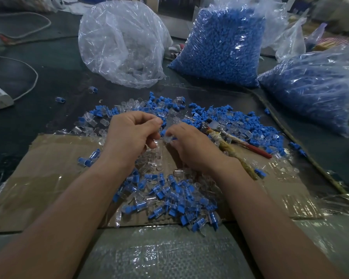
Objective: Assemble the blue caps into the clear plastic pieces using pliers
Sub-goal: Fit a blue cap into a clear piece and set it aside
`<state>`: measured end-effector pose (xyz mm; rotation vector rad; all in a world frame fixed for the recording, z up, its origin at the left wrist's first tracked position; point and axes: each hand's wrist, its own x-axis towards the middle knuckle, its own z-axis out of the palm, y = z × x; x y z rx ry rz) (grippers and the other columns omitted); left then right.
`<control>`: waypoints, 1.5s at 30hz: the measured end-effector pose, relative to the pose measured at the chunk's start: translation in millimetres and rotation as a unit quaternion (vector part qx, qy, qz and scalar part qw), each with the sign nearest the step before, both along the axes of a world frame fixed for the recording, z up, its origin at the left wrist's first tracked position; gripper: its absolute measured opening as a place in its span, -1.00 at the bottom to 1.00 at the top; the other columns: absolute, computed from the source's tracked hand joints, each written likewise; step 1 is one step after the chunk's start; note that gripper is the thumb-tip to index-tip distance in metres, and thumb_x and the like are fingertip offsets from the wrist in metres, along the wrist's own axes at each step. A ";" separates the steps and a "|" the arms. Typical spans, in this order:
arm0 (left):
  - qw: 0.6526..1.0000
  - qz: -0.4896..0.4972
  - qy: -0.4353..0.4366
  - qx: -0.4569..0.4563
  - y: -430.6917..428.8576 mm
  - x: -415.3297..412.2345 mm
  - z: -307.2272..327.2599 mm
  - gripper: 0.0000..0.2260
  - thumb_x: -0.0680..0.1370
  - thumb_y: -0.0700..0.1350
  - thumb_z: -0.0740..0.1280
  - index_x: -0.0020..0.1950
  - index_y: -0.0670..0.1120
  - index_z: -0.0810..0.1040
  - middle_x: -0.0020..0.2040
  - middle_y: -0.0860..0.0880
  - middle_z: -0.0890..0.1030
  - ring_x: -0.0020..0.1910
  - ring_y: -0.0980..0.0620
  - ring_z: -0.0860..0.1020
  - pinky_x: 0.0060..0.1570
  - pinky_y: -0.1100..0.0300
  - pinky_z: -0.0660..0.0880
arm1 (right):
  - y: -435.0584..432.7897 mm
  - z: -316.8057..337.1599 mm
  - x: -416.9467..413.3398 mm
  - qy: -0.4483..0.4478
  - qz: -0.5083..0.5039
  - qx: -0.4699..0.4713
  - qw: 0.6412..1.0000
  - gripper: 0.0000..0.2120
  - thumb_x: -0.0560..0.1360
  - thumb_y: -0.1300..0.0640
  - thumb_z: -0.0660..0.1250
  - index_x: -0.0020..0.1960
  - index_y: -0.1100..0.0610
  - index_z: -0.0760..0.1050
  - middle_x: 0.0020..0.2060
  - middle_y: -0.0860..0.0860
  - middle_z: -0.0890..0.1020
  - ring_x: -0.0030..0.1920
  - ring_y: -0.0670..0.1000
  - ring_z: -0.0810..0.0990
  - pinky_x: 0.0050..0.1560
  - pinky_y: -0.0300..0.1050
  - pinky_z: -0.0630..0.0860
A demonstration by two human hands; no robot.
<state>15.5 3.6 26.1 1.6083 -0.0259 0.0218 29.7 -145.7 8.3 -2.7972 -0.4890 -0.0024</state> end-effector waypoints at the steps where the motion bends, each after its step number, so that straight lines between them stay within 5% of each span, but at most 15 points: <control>1: 1.000 -0.001 0.000 0.001 0.0 0.2 0.0 -0.89 0.49 -0.18 0.36 -0.25 -0.06 0.56 -0.51 0.07 0.56 -0.59 0.20 0.44 -0.59 0.40 0.35 | 0.1 0.1 -0.3 -0.001 0.000 -0.006 1.000 -0.82 0.57 0.16 0.15 0.16 0.10 0.41 0.03 0.04 0.45 0.04 0.00 0.40 -0.06 -0.18 0.29; 4: 1.000 -0.001 -0.003 0.003 0.0 0.5 0.4 -0.88 0.49 -0.18 0.36 -0.25 -0.06 0.56 -0.51 0.06 0.56 -0.59 0.19 0.45 -0.59 0.40 0.35 | 0.9 0.1 -1.4 -0.011 0.005 -0.025 1.000 -0.84 0.56 0.14 0.16 0.12 0.09 0.41 0.00 0.03 0.46 -0.01 -0.02 0.39 -0.11 -0.19 0.27; 9: 1.000 0.000 -0.004 -0.005 0.2 0.0 0.6 -0.89 0.49 -0.18 0.36 -0.25 -0.07 0.57 -0.51 0.05 0.56 -0.59 0.19 0.45 -0.59 0.40 0.35 | 1.3 0.2 -3.6 -0.031 0.039 -0.061 0.997 -0.59 0.57 0.17 0.16 0.37 -0.09 0.30 -0.12 -0.03 0.36 -0.10 -0.05 0.32 -0.15 -0.18 0.23; 15: 1.000 -0.001 0.003 -0.004 0.3 1.0 0.5 -0.88 0.48 -0.18 0.36 -0.26 -0.06 0.57 -0.51 0.06 0.56 -0.59 0.20 0.44 -0.60 0.40 0.34 | -6.7 11.1 -8.2 -0.032 -0.004 0.030 0.999 -0.73 0.53 0.17 0.23 0.23 0.08 0.44 0.08 -0.01 0.50 -0.03 -0.13 0.37 -0.05 -0.25 0.28; 21: 1.000 -0.001 0.004 -0.002 -0.3 0.3 1.0 -0.89 0.48 -0.19 0.36 -0.25 -0.07 0.56 -0.52 0.06 0.55 -0.59 0.19 0.44 -0.59 0.40 0.34 | 0.8 19.6 -20.8 0.039 0.033 0.030 0.998 -0.70 0.52 0.14 0.27 0.25 0.03 0.47 -0.25 -0.20 0.30 -0.15 -0.14 0.32 -0.13 -0.23 0.23; 25: 1.000 -0.002 0.007 0.004 0.3 0.5 1.0 -0.90 0.48 -0.18 0.36 -0.25 -0.08 0.57 -0.52 0.06 0.55 -0.59 0.19 0.44 -0.59 0.39 0.35 | 3.6 17.3 -21.5 0.039 0.034 0.011 0.999 -0.87 0.51 0.12 0.28 0.04 0.06 0.53 -0.14 -0.08 0.42 -0.14 -0.10 0.39 -0.15 -0.22 0.26; 29: 1.000 -0.014 0.011 0.006 0.5 0.9 0.5 -0.90 0.49 -0.19 0.35 -0.23 -0.09 0.56 -0.51 0.07 0.56 -0.57 0.19 0.46 -0.57 0.39 0.38 | 0.2 16.2 -19.1 -0.016 0.014 0.029 0.999 -0.91 0.52 0.15 0.25 0.00 0.09 0.50 -0.13 -0.08 0.42 -0.11 -0.09 0.42 -0.19 -0.30 0.28; 35: 0.987 -0.119 0.093 -0.052 -2.9 -1.8 3.9 -0.84 0.40 -0.09 0.38 -0.15 -0.18 0.57 -0.38 -0.07 0.62 -0.46 0.06 0.58 -0.55 0.32 0.44 | -9.6 23.8 -24.5 -0.160 -0.061 0.249 0.953 -0.89 0.47 0.20 0.33 0.00 0.12 0.51 -0.22 -0.24 0.39 -0.22 -0.28 0.39 -0.14 -0.51 0.32; 45: 0.979 -0.150 0.086 -0.108 -2.4 -4.0 5.4 -0.78 0.23 -0.18 0.40 -0.17 -0.24 0.55 -0.37 -0.09 0.64 -0.41 0.04 0.62 -0.45 0.32 0.52 | -3.0 16.7 -27.9 -0.205 0.002 0.237 0.950 -0.87 0.43 0.30 0.37 -0.02 0.24 0.54 -0.17 -0.04 0.45 -0.22 -0.26 0.38 -0.15 -0.42 0.36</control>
